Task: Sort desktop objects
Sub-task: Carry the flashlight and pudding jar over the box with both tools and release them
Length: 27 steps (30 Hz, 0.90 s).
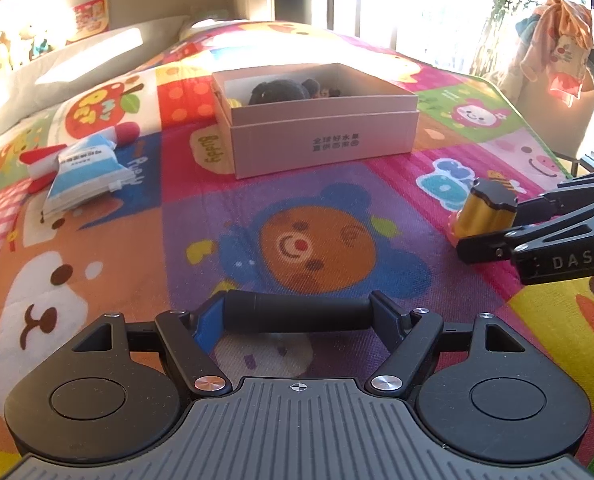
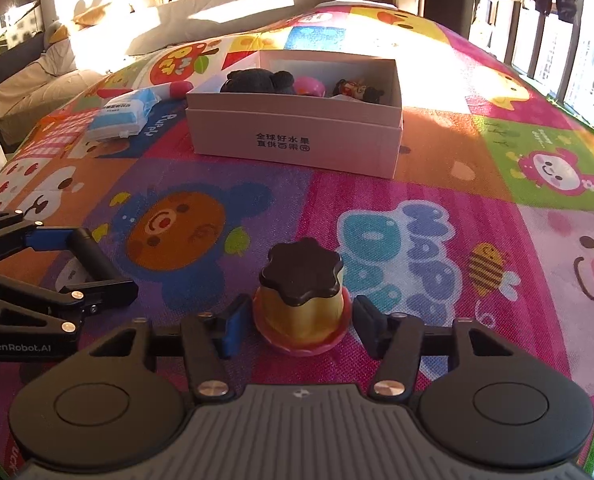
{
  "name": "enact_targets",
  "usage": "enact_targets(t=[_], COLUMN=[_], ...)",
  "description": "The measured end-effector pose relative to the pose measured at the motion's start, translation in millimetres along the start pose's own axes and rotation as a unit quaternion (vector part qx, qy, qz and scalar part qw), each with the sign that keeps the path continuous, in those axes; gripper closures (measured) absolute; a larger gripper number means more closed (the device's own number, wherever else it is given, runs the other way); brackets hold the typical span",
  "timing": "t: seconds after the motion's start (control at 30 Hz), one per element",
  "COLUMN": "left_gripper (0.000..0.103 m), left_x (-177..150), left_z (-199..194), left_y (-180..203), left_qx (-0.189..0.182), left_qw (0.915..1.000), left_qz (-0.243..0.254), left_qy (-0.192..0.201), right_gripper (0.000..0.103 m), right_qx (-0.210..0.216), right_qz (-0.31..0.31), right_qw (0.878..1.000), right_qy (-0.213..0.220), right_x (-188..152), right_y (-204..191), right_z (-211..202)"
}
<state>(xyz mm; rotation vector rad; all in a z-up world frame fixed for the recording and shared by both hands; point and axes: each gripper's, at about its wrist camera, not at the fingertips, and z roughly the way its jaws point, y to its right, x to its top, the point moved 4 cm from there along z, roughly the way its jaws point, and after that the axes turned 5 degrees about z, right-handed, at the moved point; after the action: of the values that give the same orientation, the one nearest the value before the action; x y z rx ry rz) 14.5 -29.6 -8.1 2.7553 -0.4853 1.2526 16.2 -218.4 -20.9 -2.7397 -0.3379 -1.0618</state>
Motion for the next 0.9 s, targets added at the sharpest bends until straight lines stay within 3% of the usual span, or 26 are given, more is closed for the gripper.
enact_targets(t=[0.1, 0.23, 0.43, 0.6, 0.67, 0.73, 0.77, 0.83, 0.9], left_gripper=[0.023, 0.023, 0.023, 0.023, 0.01, 0.008, 0.007, 0.005, 0.003], left_x=[13.7, 56.4, 148.9, 232.7, 252.8, 255.8, 249.5, 225.3, 188.9], left_z=[-4.8, -16.2, -16.4, 4.4, 14.2, 15.2, 13.5, 10.0, 10.9], left_y=[-1.7, -4.7, -19.1, -37.6, -47.9, -62.6, -70.5, -85.6, -96.2], left_qx=[-0.015, -0.016, -0.029, -0.033, -0.032, -0.017, -0.012, 0.006, 0.048], left_qw=[0.9997, 0.997, 0.9874, 0.9813, 0.981, 0.9803, 0.9804, 0.9818, 0.9843], left_qz=[-0.004, 0.013, 0.029, 0.018, 0.0, -0.018, -0.025, -0.032, -0.019], left_qy=[0.016, 0.074, 0.153, 0.189, 0.191, 0.196, 0.195, 0.187, 0.169], right_gripper=[0.047, 0.048, 0.047, 0.048, 0.047, 0.041, 0.029, 0.027, 0.027], right_qx=[-0.006, -0.02, -0.051, -0.059, -0.057, -0.048, -0.048, -0.049, -0.031], right_qz=[-0.012, -0.027, -0.043, -0.055, -0.051, -0.058, -0.057, -0.042, -0.037], right_qw=[1.0, 0.996, 0.984, 0.978, 0.977, 0.974, 0.975, 0.978, 0.981], right_qy=[0.021, 0.083, 0.167, 0.19, 0.197, 0.213, 0.21, 0.197, 0.188], right_x=[7.1, 34.9, 83.7, 135.0, 159.1, 176.5, 181.7, 185.3, 177.7], right_y=[0.6, 4.8, 12.6, 12.2, 10.5, 6.6, 6.3, 7.9, 10.1], right_z=[-15.8, -49.7, -83.6, -75.5, -61.0, -42.3, -33.1, -17.1, -10.7])
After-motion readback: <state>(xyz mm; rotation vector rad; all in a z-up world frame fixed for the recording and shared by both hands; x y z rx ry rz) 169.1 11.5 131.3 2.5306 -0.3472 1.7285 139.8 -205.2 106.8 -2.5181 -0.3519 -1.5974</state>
